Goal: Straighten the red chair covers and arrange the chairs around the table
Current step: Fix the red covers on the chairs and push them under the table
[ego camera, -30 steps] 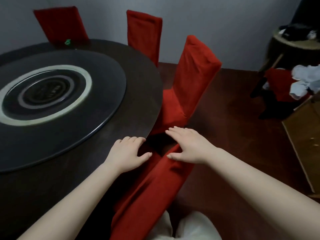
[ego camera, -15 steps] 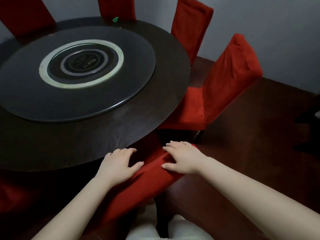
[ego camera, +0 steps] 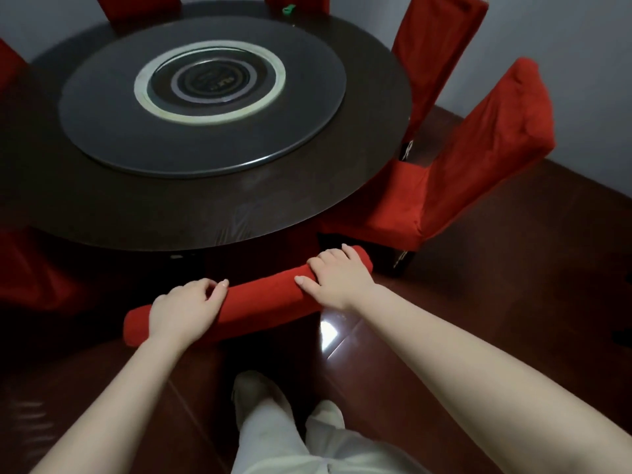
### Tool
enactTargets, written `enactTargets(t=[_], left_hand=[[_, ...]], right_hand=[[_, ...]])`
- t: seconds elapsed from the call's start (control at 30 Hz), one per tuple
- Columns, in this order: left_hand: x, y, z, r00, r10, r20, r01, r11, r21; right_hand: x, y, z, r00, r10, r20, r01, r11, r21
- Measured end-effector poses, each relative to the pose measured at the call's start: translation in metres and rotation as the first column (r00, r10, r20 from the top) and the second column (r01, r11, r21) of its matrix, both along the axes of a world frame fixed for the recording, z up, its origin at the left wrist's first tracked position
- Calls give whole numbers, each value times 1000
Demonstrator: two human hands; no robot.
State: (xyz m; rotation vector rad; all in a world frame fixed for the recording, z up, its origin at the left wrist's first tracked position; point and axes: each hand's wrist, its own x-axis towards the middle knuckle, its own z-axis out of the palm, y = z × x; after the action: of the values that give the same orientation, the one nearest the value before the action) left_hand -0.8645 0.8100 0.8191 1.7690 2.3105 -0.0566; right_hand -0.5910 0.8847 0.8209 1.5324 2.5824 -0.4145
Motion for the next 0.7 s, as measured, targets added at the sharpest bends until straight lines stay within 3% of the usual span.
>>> enactTargets(t=[0.37,0.57,0.63,0.7], left_hand=[[21,-23,-1,992,83,-96,-68,987,147],[35,-52,-7,985,96,-144,-78,989,124],[39,-66,-13,983,92,-161,-76,992,104],[43,-78,-18,983,69,-172,-52,994,98]], right_hand=[[1,-1,1,999,7,51,-5,999,-44],[8,-6,-6,990,23,142,-11,997,-82],[15,-19,-12,991,51,125,-55,998,28],[23,-38,-21,993,111,50,-120,958,260]])
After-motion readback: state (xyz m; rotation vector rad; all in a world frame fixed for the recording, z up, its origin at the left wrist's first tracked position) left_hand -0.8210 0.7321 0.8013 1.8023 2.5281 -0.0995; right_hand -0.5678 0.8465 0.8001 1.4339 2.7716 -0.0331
